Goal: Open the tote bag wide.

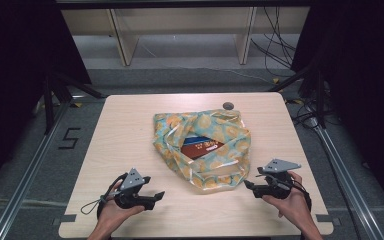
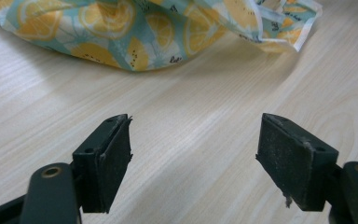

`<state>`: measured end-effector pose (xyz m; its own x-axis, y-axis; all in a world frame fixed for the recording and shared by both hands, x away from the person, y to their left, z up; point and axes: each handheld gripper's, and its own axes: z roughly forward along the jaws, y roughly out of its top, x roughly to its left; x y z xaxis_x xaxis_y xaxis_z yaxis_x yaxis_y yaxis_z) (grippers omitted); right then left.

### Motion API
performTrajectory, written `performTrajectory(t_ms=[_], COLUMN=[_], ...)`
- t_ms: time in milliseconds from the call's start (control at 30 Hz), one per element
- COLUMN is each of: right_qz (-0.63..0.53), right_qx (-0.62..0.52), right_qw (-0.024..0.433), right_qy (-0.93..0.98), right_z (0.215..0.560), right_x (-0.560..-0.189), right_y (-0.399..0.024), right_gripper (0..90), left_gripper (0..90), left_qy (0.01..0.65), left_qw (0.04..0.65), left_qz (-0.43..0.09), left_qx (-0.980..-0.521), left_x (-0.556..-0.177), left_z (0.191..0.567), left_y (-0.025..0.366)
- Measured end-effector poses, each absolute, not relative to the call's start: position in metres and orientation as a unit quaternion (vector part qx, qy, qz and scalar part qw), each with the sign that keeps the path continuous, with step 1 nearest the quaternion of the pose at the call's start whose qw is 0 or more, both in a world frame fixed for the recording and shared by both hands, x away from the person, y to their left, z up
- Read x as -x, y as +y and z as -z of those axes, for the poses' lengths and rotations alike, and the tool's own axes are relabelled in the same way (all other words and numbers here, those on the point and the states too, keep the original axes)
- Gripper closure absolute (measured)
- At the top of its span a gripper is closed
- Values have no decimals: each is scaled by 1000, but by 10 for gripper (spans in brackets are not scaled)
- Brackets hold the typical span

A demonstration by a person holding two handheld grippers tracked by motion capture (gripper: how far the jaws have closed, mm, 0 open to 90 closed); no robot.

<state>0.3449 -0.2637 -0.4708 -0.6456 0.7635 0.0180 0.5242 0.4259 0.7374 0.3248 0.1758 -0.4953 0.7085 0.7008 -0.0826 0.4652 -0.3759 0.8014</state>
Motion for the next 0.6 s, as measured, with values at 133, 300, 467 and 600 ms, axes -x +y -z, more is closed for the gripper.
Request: performTrajectory(t_ms=[133,300,467,600], right_qz=[-368,-369,-369,-374], right_qx=[-383,-391,-389,-391], right_qw=[165,156,155,142], right_qy=[831,829,829,829], right_z=[475,476,482,487], right_x=[-340,-333,-323,-315], right_y=[-265,-267,-271,-272], right_gripper=[290,289,284,279], left_gripper=[246,240,234,228], left_qy=[359,358,356,359], left_qw=[423,423,426,432], left_qz=[-139,-138,-138,-141], left_qx=[-820,-821,-820,-815], left_x=[-323,-320,-313,-312], left_z=[495,498,499,499], left_y=[177,176,175,174])
